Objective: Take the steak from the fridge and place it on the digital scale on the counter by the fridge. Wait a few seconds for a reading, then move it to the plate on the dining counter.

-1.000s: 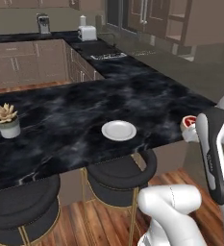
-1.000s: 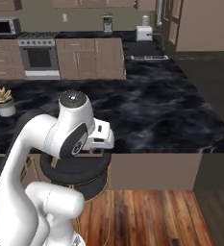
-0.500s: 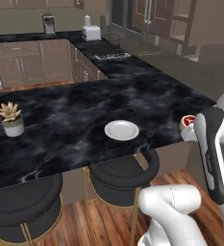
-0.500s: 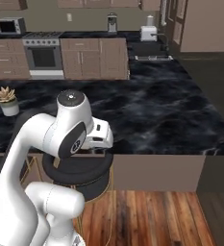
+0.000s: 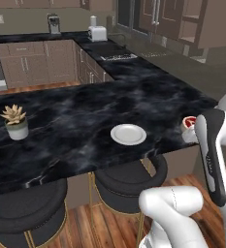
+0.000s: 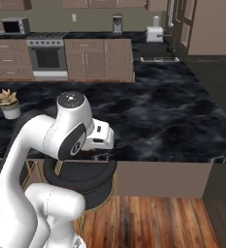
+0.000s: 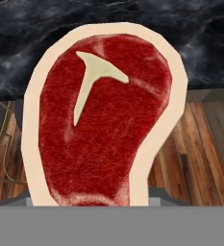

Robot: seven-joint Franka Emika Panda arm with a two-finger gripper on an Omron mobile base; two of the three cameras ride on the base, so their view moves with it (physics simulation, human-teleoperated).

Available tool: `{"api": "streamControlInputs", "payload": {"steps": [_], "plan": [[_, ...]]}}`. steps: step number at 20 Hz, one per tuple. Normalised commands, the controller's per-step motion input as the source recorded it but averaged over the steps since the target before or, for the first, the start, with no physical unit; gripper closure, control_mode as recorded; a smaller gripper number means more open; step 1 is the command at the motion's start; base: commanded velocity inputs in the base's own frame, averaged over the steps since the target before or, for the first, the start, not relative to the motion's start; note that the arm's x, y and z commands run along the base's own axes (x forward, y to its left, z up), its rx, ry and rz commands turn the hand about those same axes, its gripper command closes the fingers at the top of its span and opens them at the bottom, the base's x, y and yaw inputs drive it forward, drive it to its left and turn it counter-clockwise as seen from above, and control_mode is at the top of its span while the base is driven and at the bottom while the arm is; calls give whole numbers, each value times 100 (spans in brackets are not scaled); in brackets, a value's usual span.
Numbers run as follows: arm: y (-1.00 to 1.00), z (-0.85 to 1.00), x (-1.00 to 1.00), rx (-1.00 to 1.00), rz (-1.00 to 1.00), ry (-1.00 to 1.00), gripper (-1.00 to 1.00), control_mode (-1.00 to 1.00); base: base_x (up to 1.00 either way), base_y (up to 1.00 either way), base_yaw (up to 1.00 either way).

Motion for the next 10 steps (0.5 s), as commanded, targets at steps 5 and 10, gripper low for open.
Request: {"api": "streamControlInputs", "payload": {"steps": [5, 10], "plan": [[4, 0, 10, 0, 0, 1, 100, -100, 1, 0, 0], [50, -1, 90, 0, 4, 11, 100, -100, 0, 0, 0]]}}
